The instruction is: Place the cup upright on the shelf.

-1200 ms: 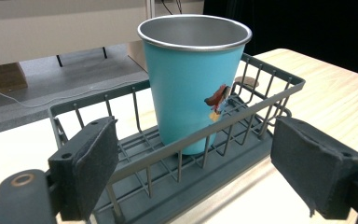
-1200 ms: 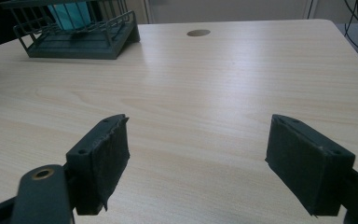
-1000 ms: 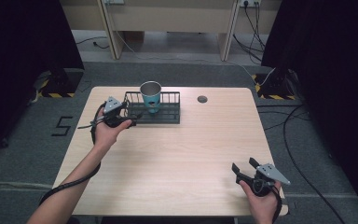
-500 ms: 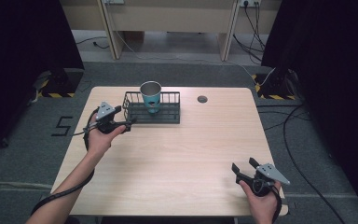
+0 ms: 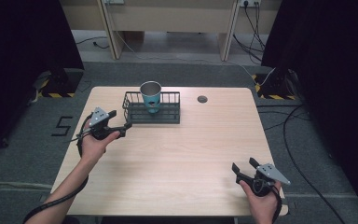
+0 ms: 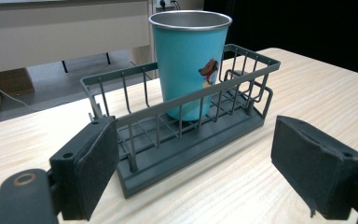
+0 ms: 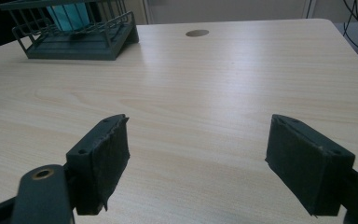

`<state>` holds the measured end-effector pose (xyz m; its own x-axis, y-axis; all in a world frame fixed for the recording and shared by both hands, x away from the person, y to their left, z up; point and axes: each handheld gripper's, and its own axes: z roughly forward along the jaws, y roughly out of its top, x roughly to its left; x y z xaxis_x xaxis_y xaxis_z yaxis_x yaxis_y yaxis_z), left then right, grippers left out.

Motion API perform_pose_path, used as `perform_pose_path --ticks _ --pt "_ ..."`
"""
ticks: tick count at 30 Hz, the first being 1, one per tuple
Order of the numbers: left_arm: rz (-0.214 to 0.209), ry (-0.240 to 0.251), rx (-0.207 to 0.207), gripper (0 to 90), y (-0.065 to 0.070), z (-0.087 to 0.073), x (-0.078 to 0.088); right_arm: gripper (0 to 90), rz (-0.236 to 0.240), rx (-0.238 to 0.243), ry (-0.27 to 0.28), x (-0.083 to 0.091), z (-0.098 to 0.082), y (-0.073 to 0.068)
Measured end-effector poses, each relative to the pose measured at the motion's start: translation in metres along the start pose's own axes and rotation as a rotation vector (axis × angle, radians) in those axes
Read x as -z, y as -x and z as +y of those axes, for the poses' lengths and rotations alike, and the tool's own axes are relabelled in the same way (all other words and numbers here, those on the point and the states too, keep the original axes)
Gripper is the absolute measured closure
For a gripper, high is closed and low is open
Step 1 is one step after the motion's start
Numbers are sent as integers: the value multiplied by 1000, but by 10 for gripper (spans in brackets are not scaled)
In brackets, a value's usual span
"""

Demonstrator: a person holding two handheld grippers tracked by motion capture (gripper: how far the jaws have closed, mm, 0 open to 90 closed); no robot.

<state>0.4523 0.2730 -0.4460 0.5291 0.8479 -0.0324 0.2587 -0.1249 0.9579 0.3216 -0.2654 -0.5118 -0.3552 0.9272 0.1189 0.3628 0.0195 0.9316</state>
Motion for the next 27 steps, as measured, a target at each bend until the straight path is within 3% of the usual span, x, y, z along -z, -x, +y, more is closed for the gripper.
perform_pose_path --ticks 27 --pt "21 -1 -4 146 -2 -26 43 216 -4 2 0 0 0 0"
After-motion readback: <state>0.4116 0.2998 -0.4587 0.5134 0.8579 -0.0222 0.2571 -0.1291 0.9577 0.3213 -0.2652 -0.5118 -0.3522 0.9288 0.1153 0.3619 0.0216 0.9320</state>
